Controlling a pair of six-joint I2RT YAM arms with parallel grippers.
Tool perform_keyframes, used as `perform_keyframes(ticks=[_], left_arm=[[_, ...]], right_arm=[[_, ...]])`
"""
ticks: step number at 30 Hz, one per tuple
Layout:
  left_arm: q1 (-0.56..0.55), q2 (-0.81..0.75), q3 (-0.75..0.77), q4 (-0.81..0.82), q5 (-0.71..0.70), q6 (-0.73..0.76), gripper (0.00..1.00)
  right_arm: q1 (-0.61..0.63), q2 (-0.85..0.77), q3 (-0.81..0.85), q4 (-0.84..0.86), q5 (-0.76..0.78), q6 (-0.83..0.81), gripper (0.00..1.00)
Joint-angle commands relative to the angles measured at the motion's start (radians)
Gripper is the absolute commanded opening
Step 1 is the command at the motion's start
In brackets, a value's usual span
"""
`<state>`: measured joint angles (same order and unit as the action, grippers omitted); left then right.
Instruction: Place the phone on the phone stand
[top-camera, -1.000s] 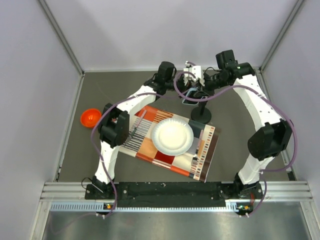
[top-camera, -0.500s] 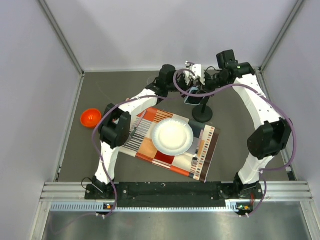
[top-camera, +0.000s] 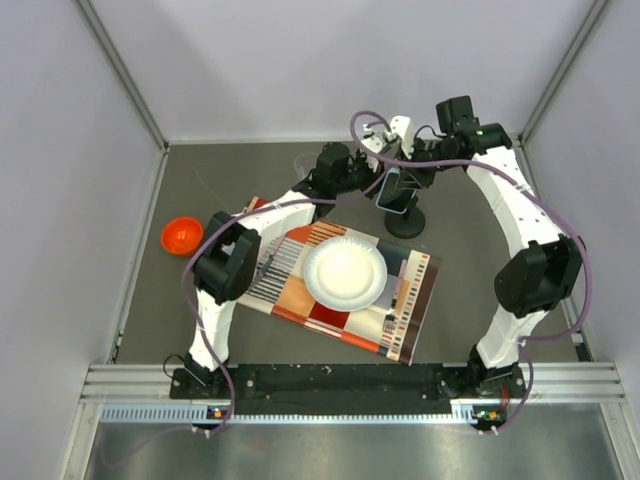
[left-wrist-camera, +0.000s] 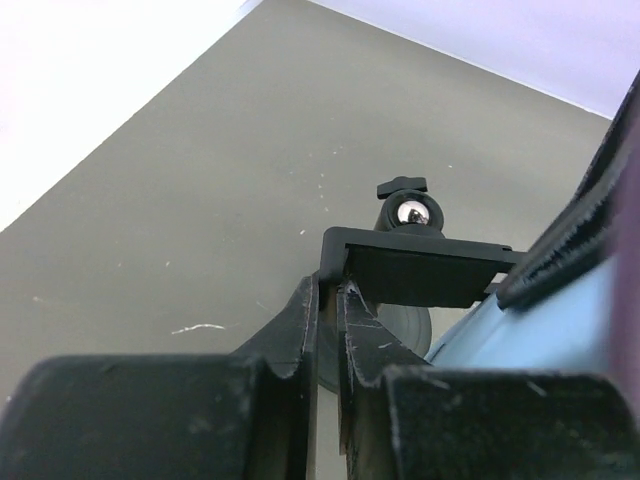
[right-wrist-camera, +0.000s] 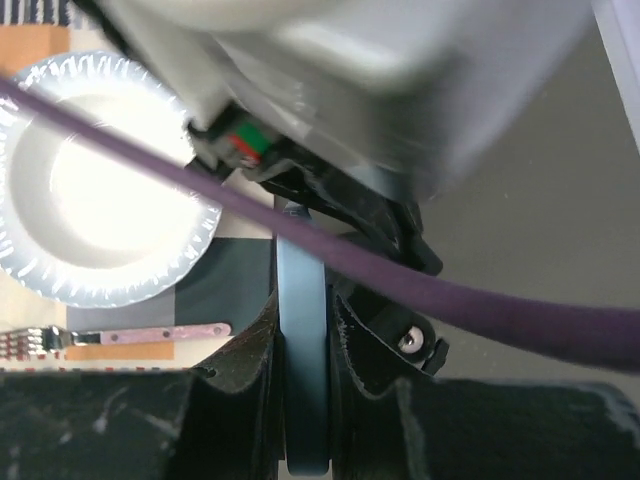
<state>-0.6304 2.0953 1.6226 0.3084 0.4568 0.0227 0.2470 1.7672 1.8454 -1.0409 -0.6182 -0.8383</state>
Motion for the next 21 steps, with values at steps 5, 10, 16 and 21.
perform_keyframes(ticks=[5,10,16,21], left_arm=[[0.023,-0.116,-0.087,0.159,-0.440,-0.073,0.00],[-0.009,-0.142,-0.118,0.163,-0.608,-0.073,0.00],[-0.023,-0.155,-0.142,0.161,-0.684,-0.095,0.00],[-0.023,-0.172,-0.177,0.182,-0.702,-0.090,0.00]], right_arm=[[0.011,-0.063,-0.058,0.038,0.385,0.456,0.00],[0.051,-0.084,-0.094,0.045,0.683,0.611,0.00],[0.049,-0.130,-0.155,0.070,0.795,0.749,0.00],[0.008,-0.129,-0.178,0.094,0.817,0.814,0.00]])
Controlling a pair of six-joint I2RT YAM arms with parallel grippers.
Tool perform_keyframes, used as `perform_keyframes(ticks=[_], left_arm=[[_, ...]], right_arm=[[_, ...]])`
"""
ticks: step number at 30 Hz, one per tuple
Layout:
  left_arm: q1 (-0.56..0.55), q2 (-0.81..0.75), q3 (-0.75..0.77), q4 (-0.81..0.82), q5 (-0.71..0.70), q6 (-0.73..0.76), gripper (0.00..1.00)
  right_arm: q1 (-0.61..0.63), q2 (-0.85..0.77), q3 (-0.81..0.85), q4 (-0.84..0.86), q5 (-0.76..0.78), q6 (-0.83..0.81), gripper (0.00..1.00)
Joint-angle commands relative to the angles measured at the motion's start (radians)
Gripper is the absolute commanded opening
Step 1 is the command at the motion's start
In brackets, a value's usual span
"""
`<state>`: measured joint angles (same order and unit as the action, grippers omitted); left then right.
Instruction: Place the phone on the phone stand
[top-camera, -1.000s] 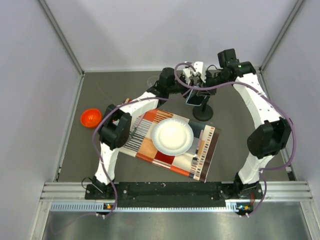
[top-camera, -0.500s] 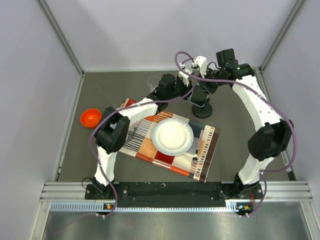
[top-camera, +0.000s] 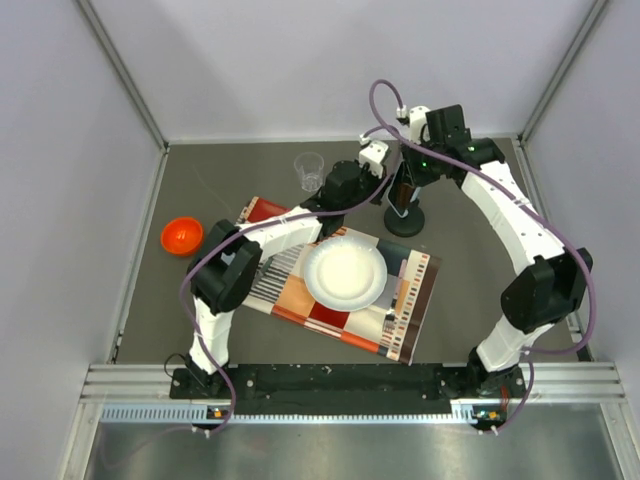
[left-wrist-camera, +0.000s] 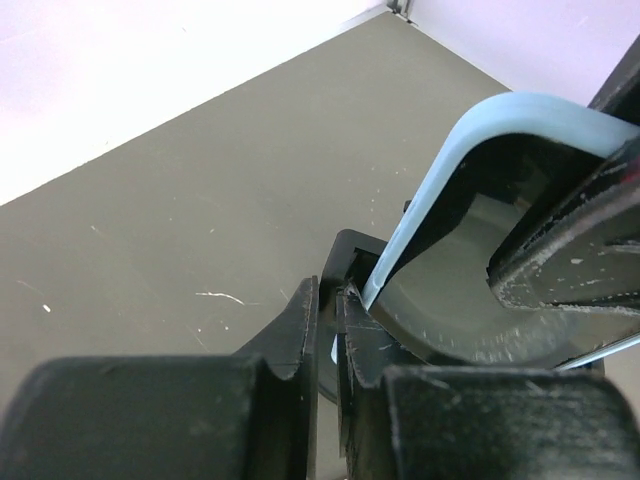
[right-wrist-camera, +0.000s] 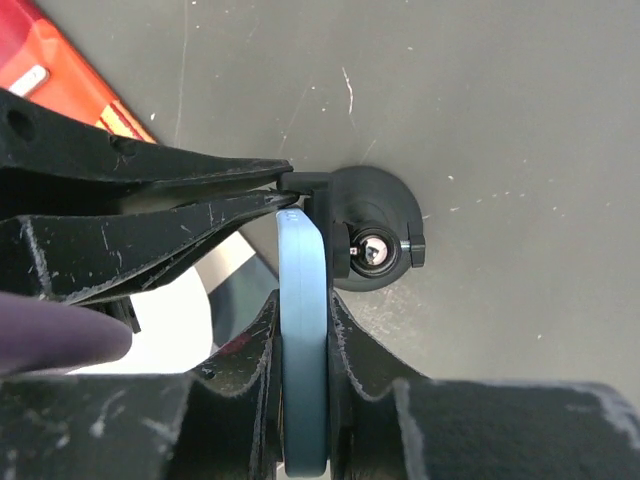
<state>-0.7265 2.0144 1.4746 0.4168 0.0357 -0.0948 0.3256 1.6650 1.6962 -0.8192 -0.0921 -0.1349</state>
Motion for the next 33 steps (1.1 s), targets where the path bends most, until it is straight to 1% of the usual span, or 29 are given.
perform_keyframes(ticks=[1,5,7,9,12,16,20,23,24,30,33], left_arm=[[0.073,-0.098,-0.033,0.074,-0.290,0.029,0.00],[0.072,-0.102,-0.039,0.065,-0.290,0.032,0.00],[0.070,-0.106,-0.045,0.054,-0.281,0.032,0.00],[0.061,-0.109,-0.028,0.025,-0.273,0.038,0.00],[0.038,-0.123,-0.017,-0.022,-0.246,0.055,0.00],[0.019,-0.121,0.013,-0.102,-0.208,0.072,0.00],[0.013,-0.129,-0.002,-0.136,-0.211,0.076,0.00],[0.013,-0.128,0.022,-0.186,-0.194,0.070,0.00],[0.013,-0.129,0.042,-0.229,-0.186,0.070,0.00],[0.013,-0.137,0.108,-0.406,-0.207,0.020,0.00],[0.012,-0.155,0.115,-0.457,-0.227,-0.026,0.00]], right_arm=[[-0.080,-0.025,-0.021,-0.130,0.311,0.121,0.00],[-0.085,-0.014,0.002,-0.141,0.341,0.178,0.00],[-0.059,0.012,0.029,-0.161,0.418,0.195,0.00],[-0.031,0.041,0.052,-0.196,0.530,0.179,0.00],[-0.019,0.061,0.077,-0.204,0.564,0.182,0.00],[-0.023,0.085,0.092,-0.207,0.529,0.162,0.00],[-0.045,0.113,0.123,-0.210,0.499,0.139,0.00],[-0.051,0.148,0.160,-0.213,0.499,0.086,0.00],[-0.053,0.156,0.175,-0.213,0.499,0.055,0.00],[-0.074,0.197,0.246,-0.222,0.462,-0.014,0.00],[-0.079,0.223,0.263,-0.230,0.436,-0.032,0.00]])
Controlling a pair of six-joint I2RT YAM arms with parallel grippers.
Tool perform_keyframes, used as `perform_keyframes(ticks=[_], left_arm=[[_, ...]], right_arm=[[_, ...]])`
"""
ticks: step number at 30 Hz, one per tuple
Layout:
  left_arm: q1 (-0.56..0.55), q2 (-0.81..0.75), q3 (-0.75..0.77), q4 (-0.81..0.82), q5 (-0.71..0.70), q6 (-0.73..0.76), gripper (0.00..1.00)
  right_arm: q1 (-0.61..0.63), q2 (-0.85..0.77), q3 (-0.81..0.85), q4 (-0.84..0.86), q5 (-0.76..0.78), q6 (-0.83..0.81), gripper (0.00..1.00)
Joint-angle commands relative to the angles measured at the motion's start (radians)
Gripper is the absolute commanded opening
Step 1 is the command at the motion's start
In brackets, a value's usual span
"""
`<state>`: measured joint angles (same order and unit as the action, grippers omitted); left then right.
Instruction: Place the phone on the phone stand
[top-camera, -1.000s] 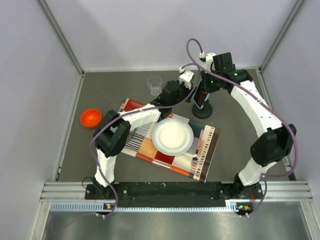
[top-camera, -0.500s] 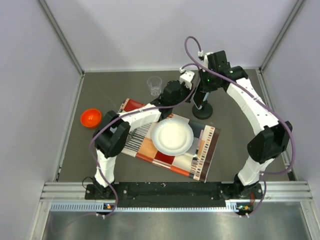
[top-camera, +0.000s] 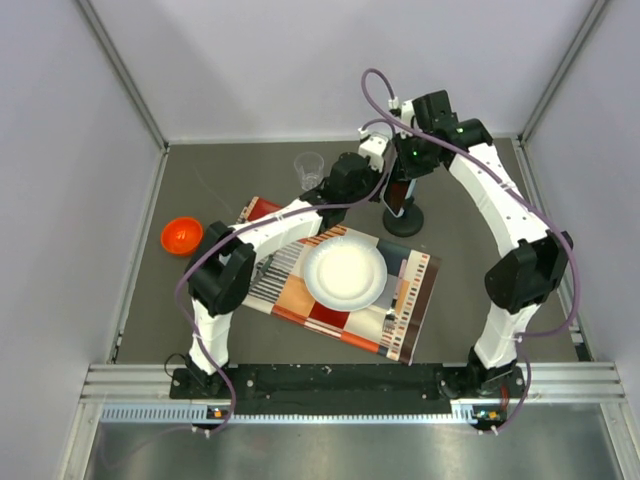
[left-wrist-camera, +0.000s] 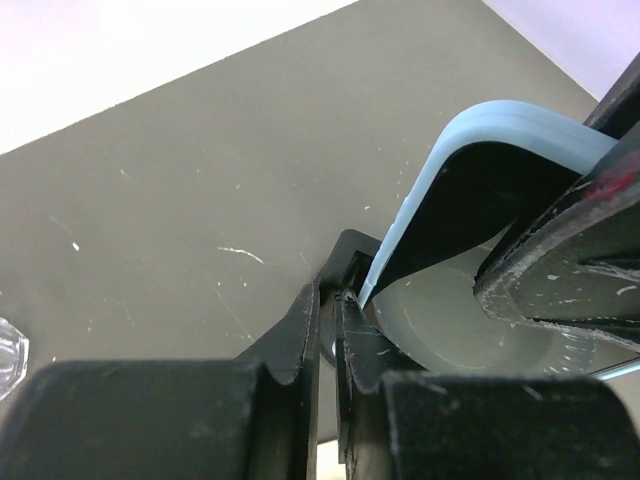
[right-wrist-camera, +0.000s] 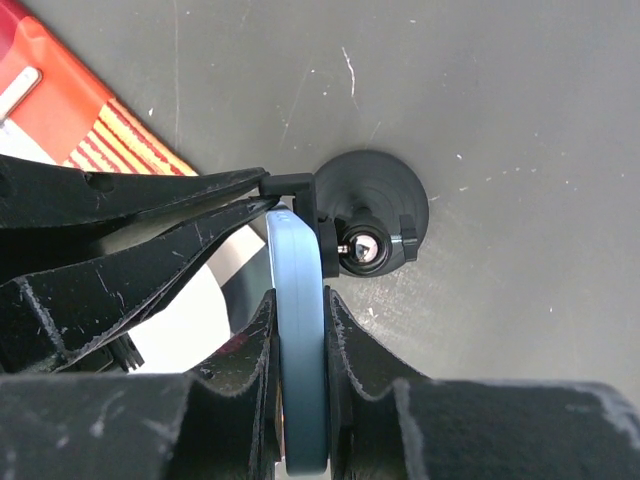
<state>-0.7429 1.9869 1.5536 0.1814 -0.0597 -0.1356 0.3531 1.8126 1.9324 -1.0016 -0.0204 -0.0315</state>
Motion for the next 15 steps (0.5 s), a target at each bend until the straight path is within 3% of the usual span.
perform_keyframes(ticks=[1,3,5,8,11,15], left_arm=[[0.028,-0.132,0.037,-0.247,-0.153,-0.004,0.00],[0.027,-0.151,0.051,-0.296,-0.173,-0.019,0.06],[0.030,-0.178,0.056,-0.356,-0.177,-0.050,0.23],[0.031,-0.227,0.016,-0.367,-0.164,-0.055,0.39],[0.037,-0.266,-0.030,-0.361,-0.144,-0.058,0.46],[0.042,-0.290,-0.036,-0.393,-0.160,-0.070,0.48]], right_arm=[[-0.112,0.077,0.025,-0.048,0.344,-0.139,0.00],[-0.117,0.079,0.023,-0.048,0.297,-0.145,0.00],[-0.120,0.085,0.027,-0.048,0.236,-0.168,0.00],[-0.124,0.088,0.034,-0.046,0.156,-0.183,0.00],[-0.126,0.088,0.033,-0.043,0.104,-0.202,0.00],[-0.134,0.085,0.036,-0.043,0.097,-0.209,0.00]])
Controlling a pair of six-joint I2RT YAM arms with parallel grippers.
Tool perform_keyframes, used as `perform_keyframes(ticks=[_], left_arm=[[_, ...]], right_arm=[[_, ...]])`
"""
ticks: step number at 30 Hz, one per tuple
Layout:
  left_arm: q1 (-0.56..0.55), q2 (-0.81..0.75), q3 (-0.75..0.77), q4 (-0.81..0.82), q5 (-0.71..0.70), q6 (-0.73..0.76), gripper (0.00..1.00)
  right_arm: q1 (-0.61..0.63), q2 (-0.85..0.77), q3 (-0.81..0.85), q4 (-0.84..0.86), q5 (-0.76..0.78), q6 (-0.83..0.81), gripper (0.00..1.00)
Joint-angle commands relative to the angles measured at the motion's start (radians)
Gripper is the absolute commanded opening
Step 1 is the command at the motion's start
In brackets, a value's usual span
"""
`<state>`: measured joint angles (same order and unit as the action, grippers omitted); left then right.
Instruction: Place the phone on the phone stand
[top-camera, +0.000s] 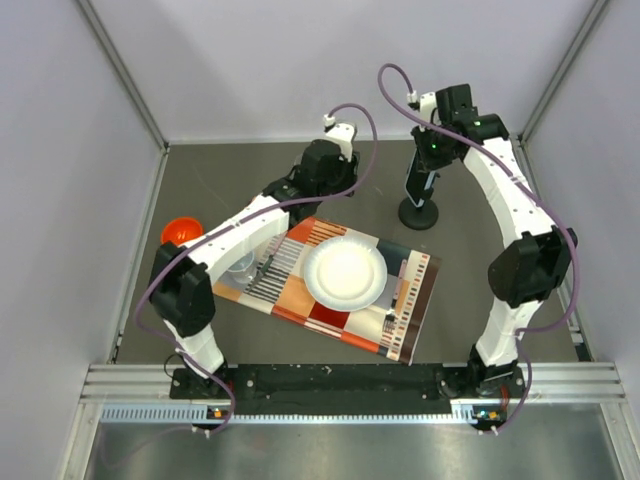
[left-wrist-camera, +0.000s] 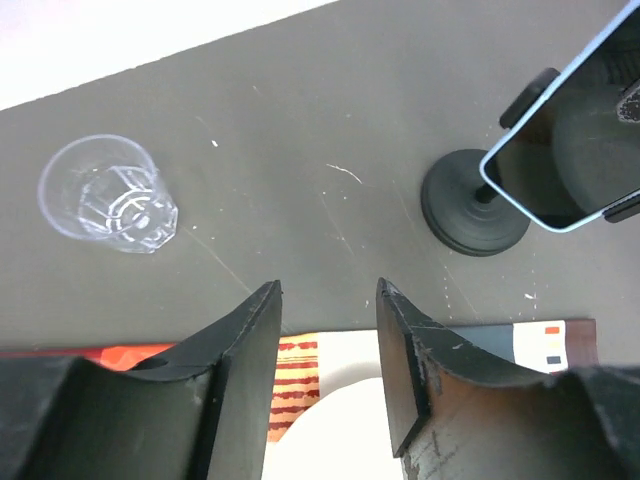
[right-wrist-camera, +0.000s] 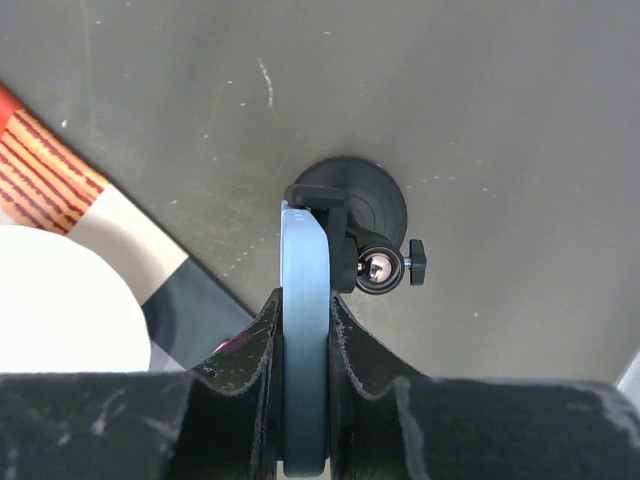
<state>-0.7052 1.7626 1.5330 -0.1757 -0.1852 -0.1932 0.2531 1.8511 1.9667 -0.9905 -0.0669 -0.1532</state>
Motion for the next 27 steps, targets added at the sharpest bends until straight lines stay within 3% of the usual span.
perform_keyframes(ticks=[1,6,10,13,19,23,27], left_arm=[[0.010,-0.075,-0.030,-0.022,-0.024,-0.015,0.48],[0.035,-0.088,-0.040,-0.005,0.090,-0.048,0.50],[0.036,-0.088,-0.054,0.008,0.147,-0.071,0.50],[0.036,-0.094,-0.062,0.028,0.179,-0.084,0.50],[0.073,-0.066,-0.079,0.166,0.478,-0.109,0.53],[0.093,-0.005,-0.018,0.195,0.598,-0.098,0.54],[0.116,0.026,-0.016,0.277,0.733,-0.173,0.62]], right_arm=[[-0.040,0.045,0.001,-0.054,0.130,-0.088,0.00],[-0.046,0.017,-0.005,-0.056,0.087,-0.063,0.00],[-0.054,-0.004,-0.015,-0.056,0.081,-0.007,0.18],[-0.063,-0.027,-0.012,-0.051,0.039,0.058,0.22],[-0.061,-0.055,-0.018,-0.051,0.044,0.080,0.39],[-0.061,-0.058,-0.028,-0.050,0.026,0.086,0.45],[-0.061,-0.092,-0.040,-0.031,-0.019,0.122,0.47]])
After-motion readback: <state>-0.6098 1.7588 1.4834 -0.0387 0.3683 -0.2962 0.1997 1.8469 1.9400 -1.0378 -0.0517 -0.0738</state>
